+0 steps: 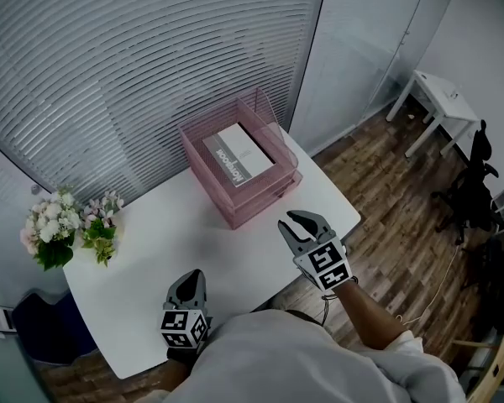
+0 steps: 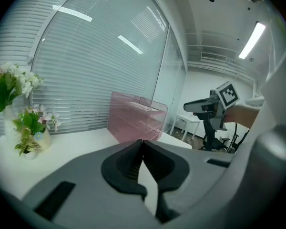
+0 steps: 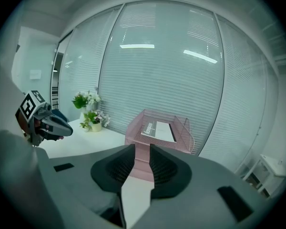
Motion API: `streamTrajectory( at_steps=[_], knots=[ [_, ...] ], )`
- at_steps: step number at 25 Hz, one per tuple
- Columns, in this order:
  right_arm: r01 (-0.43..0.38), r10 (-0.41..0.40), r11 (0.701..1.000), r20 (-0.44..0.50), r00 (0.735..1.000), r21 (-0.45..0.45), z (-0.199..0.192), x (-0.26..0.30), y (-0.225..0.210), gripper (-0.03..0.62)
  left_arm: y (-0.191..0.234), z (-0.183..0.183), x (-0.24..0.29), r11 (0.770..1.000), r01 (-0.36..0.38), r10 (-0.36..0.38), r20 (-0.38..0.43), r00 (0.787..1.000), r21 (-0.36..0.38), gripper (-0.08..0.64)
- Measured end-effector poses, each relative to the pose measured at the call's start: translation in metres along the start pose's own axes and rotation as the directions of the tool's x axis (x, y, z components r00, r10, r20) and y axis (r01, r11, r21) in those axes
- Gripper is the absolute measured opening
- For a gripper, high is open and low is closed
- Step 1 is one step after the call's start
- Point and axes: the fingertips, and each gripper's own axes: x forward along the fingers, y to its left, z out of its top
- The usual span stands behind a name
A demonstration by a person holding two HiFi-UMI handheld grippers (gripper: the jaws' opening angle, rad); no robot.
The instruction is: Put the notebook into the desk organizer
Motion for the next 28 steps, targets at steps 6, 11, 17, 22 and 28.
streamTrajectory(
  at_steps=[6, 11, 17, 22, 28],
  knots=[
    [0.029, -0.030, 0.997, 0.016, 0.999, 0.075, -0.014, -0.013, 0.004, 0.098, -0.004, -0.002, 0.004, 1.000, 0.012, -0.012, -0.006, 1.000, 0.003, 0.009],
    [0.052, -0.055, 0.989, 0.021, 0.998, 0.137, -0.025, -0.022, 0.006, 0.084, -0.007, 0.000, 0.008, 1.000, 0.020, -0.020, -0.008, 1.000, 0.008, 0.009],
    [0.075, -0.081, 0.982, 0.027, 0.996, 0.176, -0.033, -0.031, 0.008, 0.069, -0.012, 0.000, 0.011, 0.999, 0.031, -0.031, -0.013, 0.999, 0.012, 0.009],
    [0.094, -0.103, 0.978, 0.039, 0.994, 0.188, -0.034, -0.038, 0.007, 0.040, -0.016, 0.001, 0.013, 0.999, 0.039, -0.039, -0.011, 0.999, 0.019, 0.009],
    [0.106, -0.117, 0.975, 0.044, 0.992, 0.198, -0.038, -0.044, 0.006, 0.026, -0.019, 0.002, 0.016, 0.999, 0.047, -0.047, -0.013, 0.999, 0.023, 0.009]
  ],
)
